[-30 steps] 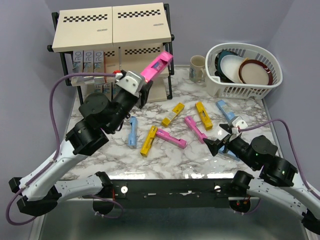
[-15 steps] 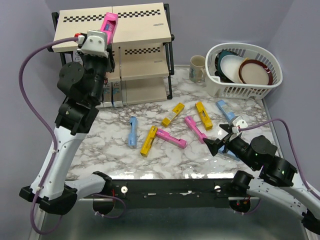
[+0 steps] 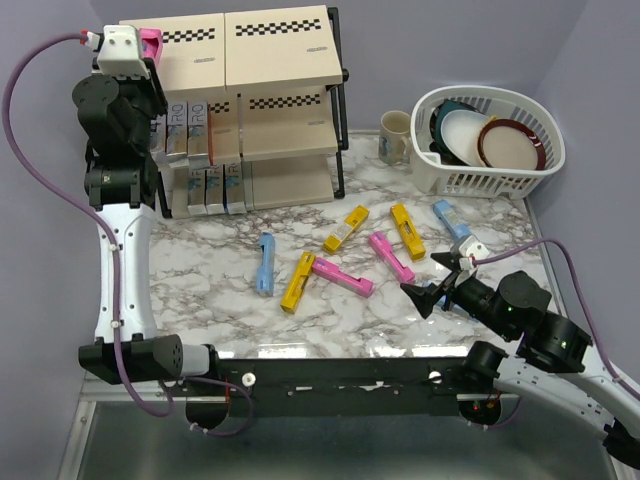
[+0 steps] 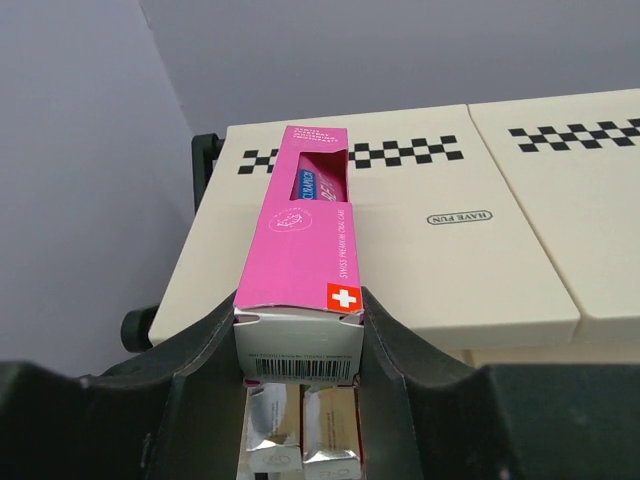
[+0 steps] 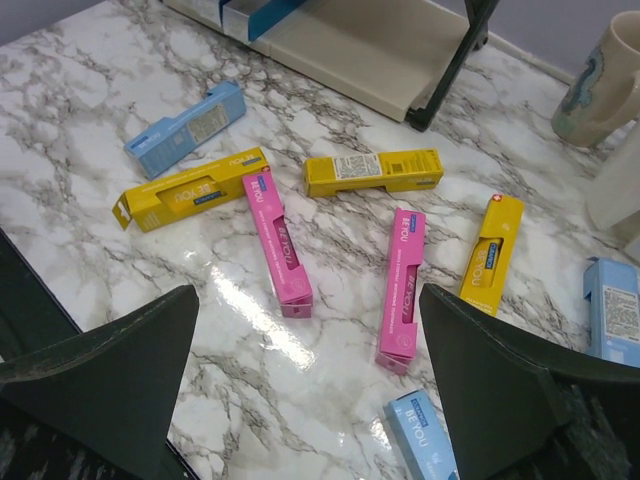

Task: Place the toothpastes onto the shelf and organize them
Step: Place the toothpaste on the shelf.

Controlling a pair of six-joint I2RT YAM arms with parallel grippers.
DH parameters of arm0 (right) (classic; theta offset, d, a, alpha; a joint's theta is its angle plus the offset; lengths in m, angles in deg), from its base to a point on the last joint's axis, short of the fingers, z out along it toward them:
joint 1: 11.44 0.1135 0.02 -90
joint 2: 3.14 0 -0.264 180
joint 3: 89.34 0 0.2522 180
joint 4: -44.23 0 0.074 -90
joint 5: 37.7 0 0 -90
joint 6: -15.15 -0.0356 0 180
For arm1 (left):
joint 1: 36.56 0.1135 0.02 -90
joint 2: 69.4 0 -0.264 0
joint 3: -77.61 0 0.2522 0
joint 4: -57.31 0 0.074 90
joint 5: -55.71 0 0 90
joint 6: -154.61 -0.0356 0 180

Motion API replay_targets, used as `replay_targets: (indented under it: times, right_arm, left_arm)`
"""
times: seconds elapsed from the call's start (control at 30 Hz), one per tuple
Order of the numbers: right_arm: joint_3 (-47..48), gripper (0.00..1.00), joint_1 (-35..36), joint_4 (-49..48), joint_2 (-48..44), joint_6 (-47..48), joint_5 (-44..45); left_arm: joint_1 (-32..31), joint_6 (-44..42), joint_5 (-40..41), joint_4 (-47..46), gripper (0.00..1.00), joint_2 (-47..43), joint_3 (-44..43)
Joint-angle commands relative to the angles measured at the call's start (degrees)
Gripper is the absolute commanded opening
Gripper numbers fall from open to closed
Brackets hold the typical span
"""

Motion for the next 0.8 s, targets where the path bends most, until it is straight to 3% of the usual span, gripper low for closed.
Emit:
replay_targets:
  times: [0.0, 0.7, 0.77]
  right_arm:
    - [-1.07, 1.00, 0.32, -0.57, -0.12, -0.64, -4.03]
    - [-1.51, 1.00, 0.41, -0.74, 0.24, -0.11, -7.46]
    - [-1.60, 1.00, 0.32, -0.74, 0.50, -0.03, -7.72]
  left_arm:
    - [3.28, -1.29, -6.52, -0.36, 0.38, 3.02, -4.79]
    - [8.82, -2.70, -7.49, 0.52, 0.41, 11.55, -10.42]
    - [9.26, -2.18, -8.54, 0.26, 0.46, 11.81, -10.33]
